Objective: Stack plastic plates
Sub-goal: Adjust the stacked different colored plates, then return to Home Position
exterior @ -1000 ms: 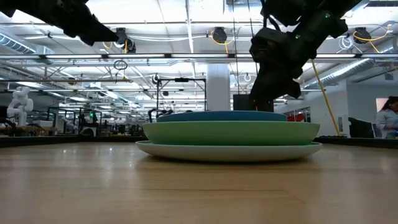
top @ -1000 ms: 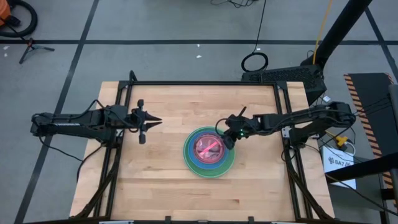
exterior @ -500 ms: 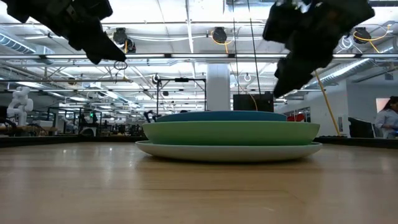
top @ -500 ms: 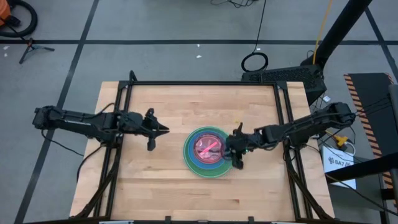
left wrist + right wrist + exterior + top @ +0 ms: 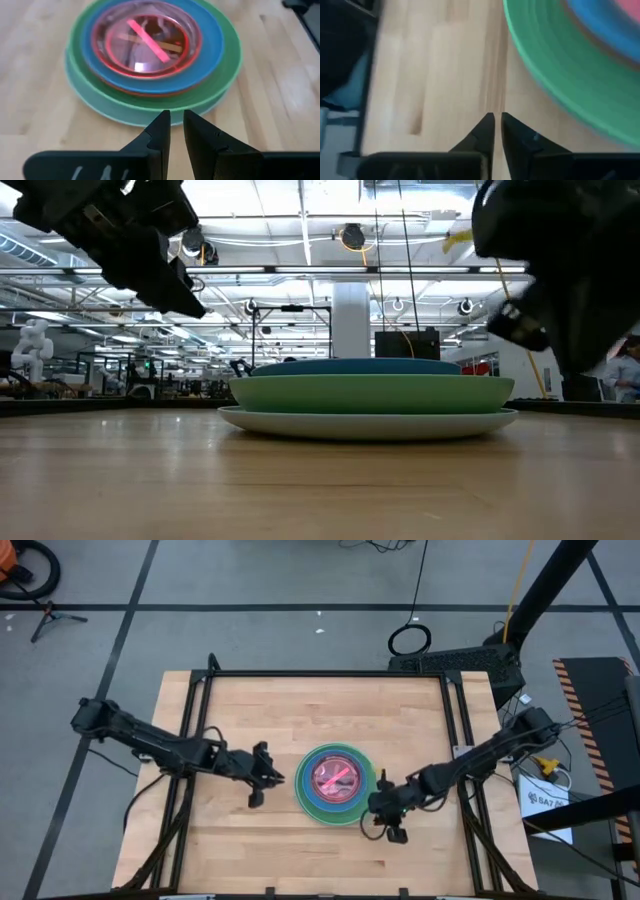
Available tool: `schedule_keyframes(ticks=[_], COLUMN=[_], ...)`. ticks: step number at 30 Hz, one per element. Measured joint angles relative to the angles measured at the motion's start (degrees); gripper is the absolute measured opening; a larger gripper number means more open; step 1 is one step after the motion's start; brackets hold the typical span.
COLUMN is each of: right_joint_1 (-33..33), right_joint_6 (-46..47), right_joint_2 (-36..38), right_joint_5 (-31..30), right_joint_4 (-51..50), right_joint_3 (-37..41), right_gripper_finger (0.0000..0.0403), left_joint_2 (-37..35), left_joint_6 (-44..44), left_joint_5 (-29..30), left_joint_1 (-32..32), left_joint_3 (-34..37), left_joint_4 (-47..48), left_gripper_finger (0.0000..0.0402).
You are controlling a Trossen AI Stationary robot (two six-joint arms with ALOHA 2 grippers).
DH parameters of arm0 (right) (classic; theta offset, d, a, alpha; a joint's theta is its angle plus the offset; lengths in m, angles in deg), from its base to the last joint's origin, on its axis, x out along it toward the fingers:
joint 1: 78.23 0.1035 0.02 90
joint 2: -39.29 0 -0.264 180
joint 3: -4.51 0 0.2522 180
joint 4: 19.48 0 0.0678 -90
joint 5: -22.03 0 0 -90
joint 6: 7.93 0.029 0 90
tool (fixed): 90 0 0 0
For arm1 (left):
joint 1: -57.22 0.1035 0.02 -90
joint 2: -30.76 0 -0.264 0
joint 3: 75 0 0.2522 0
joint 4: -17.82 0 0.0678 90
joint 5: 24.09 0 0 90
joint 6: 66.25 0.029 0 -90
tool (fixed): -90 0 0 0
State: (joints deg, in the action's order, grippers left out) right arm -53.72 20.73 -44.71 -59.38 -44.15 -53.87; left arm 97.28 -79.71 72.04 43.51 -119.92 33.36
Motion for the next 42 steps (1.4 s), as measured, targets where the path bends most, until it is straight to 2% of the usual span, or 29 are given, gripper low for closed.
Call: schedule_keyframes(ticks=[6,12,17,23,29,32,36,42], right_joint_1=[3.0,3.1,2.3,-0.4,-6.6,-9.7,-13.4,-20.7], right_joint_6=[1.6,1.0,0.4,-1.4,-5.2,-11.5,-22.6,-35.6], right_joint_2=[-5.5,-8.1,-10.4,-13.5,-14.5,-14.4,-14.3,-13.8], right_joint_5=[-5.9,-10.5,-17.1,-25.2,-30.8,-31.4,-30.7,-18.2], right_joint_4=[1.1,6.7,10.3,16.5,19.9,22.0,30.7,41.3], right_joint_3=[0.0,0.0,0.0,0.0,0.0,0.0,0.0,0.0], right_gripper_finger=[0.0003,0.0002,0.0001,0.0001,0.0001,0.0001,0.0,0.0], left_joint_2=[4.7,4.6,4.3,4.3,4.3,4.3,4.3,0.4], left_joint_6=[-0.9,-0.2,-0.2,-0.5,1.2,3.8,8.8,16.0], left_joint_5=[0.0,2.2,2.7,3.0,3.0,3.1,4.1,5.2], left_joint_1=[-3.4,-4.5,-4.5,-4.8,-5.6,-5.9,-5.8,-5.3], left_joint_3=[0.0,0.0,0.0,0.0,0.0,0.0,0.0,0.0], left_joint_4=[-3.6,-5.1,-5.2,-5.0,-5.0,-5.3,-6.9,-5.8], left_gripper_finger=[0.006,0.006,0.006,0.006,0.006,0.006,0.006,0.006])
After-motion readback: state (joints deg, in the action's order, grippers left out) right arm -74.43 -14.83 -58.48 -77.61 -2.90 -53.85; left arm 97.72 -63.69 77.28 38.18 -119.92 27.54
